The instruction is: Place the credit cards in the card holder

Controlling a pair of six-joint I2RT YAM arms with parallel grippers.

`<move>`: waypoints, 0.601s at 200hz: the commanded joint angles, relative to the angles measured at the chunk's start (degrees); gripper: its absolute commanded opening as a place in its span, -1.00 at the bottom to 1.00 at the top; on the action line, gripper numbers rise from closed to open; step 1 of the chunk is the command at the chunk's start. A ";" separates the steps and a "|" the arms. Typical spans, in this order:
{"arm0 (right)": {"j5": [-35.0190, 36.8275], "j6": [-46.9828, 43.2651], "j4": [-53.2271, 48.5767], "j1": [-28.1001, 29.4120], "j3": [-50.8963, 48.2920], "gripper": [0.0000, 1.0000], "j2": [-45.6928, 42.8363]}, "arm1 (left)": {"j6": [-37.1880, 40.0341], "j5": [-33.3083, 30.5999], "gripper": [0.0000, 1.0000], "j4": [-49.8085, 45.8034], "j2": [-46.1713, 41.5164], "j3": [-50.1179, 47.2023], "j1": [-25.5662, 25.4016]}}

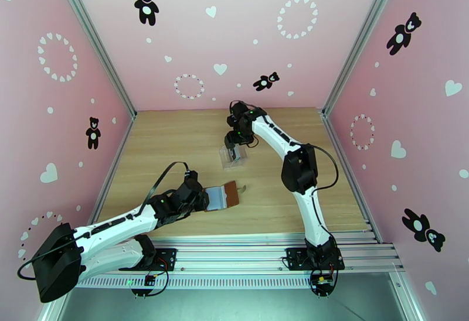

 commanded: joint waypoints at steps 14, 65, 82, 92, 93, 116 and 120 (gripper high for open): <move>2.73 -0.45 -3.95 0.94 2.81 0.36 2.87 | -0.47 -0.04 -0.39 -0.29 -0.36 -1.00 0.35; 4.88 0.25 -6.24 1.14 5.15 0.27 6.09 | -0.62 0.30 -0.39 0.11 -0.38 -1.34 0.37; 5.34 0.14 -6.92 1.44 6.00 0.25 7.01 | -0.78 0.26 -0.39 0.17 -0.42 -1.57 0.38; 6.10 0.03 -7.20 1.67 6.40 0.25 7.28 | -0.73 0.26 -0.39 0.26 -0.45 -1.61 0.37; 6.19 0.01 -7.22 1.67 6.43 0.25 7.34 | -0.72 0.25 -0.39 0.28 -0.45 -1.61 0.34; 7.71 0.05 -7.56 1.92 6.87 0.25 7.66 | -0.82 0.29 -0.39 0.26 -0.36 -1.61 0.31; 7.85 0.07 -7.58 1.92 6.89 0.24 7.73 | -0.84 0.24 -0.39 0.34 -0.34 -1.70 0.31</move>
